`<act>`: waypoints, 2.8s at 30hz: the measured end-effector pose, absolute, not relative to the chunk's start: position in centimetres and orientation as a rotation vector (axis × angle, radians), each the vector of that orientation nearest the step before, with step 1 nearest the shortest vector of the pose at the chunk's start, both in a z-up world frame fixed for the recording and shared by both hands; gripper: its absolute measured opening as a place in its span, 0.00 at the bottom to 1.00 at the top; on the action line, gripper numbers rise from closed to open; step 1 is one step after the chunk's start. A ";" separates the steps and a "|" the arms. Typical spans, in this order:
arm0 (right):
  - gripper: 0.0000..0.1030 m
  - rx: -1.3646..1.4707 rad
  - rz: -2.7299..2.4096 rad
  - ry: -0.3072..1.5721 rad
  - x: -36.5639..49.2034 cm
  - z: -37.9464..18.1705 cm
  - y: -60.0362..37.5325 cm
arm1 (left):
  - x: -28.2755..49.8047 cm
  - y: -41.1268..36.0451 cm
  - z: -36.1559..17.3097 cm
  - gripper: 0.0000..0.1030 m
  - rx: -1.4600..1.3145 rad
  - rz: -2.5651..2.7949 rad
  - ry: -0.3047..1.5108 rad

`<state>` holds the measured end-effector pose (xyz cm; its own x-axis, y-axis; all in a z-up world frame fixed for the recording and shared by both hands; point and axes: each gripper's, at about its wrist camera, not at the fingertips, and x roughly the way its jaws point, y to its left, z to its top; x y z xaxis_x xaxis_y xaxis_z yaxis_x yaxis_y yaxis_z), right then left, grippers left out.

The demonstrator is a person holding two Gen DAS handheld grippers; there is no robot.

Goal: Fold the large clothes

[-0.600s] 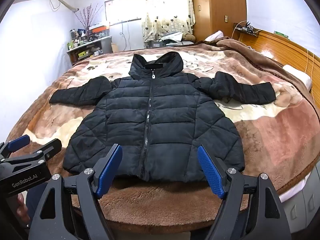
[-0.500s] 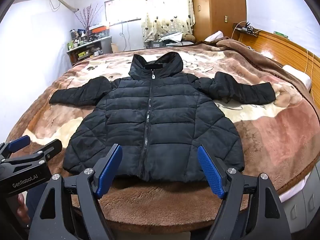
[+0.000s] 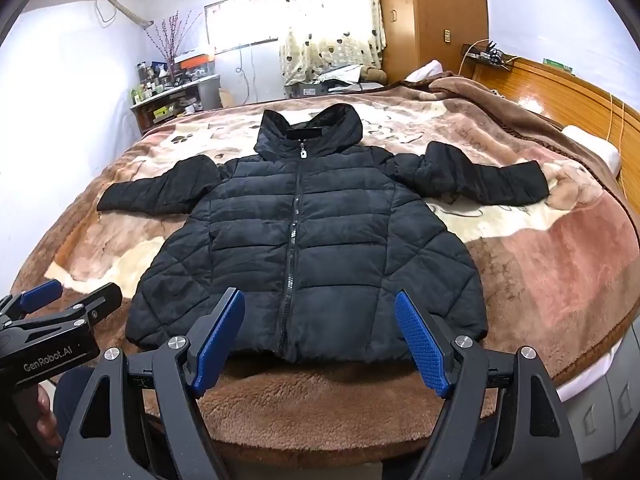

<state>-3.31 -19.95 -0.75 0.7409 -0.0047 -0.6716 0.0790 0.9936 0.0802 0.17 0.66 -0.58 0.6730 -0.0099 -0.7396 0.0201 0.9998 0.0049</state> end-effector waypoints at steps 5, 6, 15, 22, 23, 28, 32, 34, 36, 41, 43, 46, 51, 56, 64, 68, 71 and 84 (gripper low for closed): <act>0.75 0.109 -0.046 0.735 -3.3 -0.8 -19.9 | 0.2 0.7 -0.5 0.98 0.015 -0.018 0.832; 0.75 0.108 -0.046 0.736 -3.4 -0.8 -19.9 | 0.1 0.7 -0.5 0.98 0.014 -0.018 0.831; 0.75 0.113 -0.048 0.734 -3.5 -0.8 -20.1 | 0.0 0.9 -0.4 0.98 0.008 -0.025 0.831; 0.75 0.112 -0.049 0.735 -3.5 -0.8 -20.1 | -0.1 0.9 -0.3 0.98 0.008 -0.023 0.831; 0.75 0.110 -0.049 0.735 -3.5 -0.8 -20.0 | -0.1 1.0 -0.2 0.98 0.009 -0.021 0.830; 0.75 0.111 -0.050 0.735 -3.5 -0.9 -20.1 | -0.1 0.9 -0.3 0.98 0.010 -0.020 0.830; 0.75 0.111 -0.050 0.735 -3.5 -0.9 -20.1 | -0.2 0.9 -0.2 0.98 0.010 -0.021 0.829; 0.75 0.111 -0.049 0.736 -3.5 -0.9 -20.1 | -0.1 0.9 -0.3 0.98 0.008 -0.023 0.832; 0.75 0.110 -0.049 0.736 -3.5 -0.9 -20.1 | -0.2 0.9 -0.2 0.98 0.008 -0.022 0.831; 0.75 0.110 -0.049 0.736 -3.4 -0.9 -20.1 | -0.3 0.8 -0.2 0.98 0.010 -0.019 0.834; 0.75 0.111 -0.049 0.736 -3.4 -0.9 -20.1 | -0.3 0.9 -0.2 0.98 0.009 -0.020 0.836; 0.75 0.112 -0.050 0.736 -3.5 -0.9 -20.1 | -0.3 1.0 -0.3 0.98 0.009 -0.022 0.836; 0.75 0.112 -0.049 0.736 -3.5 -0.9 -20.1 | -0.3 0.9 -0.3 0.98 0.010 -0.021 0.836; 0.75 0.110 -0.049 0.737 -3.4 -0.9 -20.1 | -0.2 0.9 -0.3 0.98 0.011 -0.020 0.839; 0.75 0.111 -0.057 0.746 -3.6 -1.1 -20.4 | 0.2 1.3 -0.5 0.98 -0.001 -0.024 0.858; 0.75 0.109 -0.061 0.757 -3.3 -1.4 -20.6 | 1.0 1.3 -0.9 0.98 0.003 -0.019 0.867; 0.75 0.108 -0.058 0.764 -2.7 -1.8 -20.7 | 1.7 1.5 -1.3 0.98 -0.015 -0.029 0.877; 0.75 0.071 0.006 0.733 2.9 -1.0 -19.4 | 9.1 10.1 -1.9 0.98 -0.214 0.008 0.885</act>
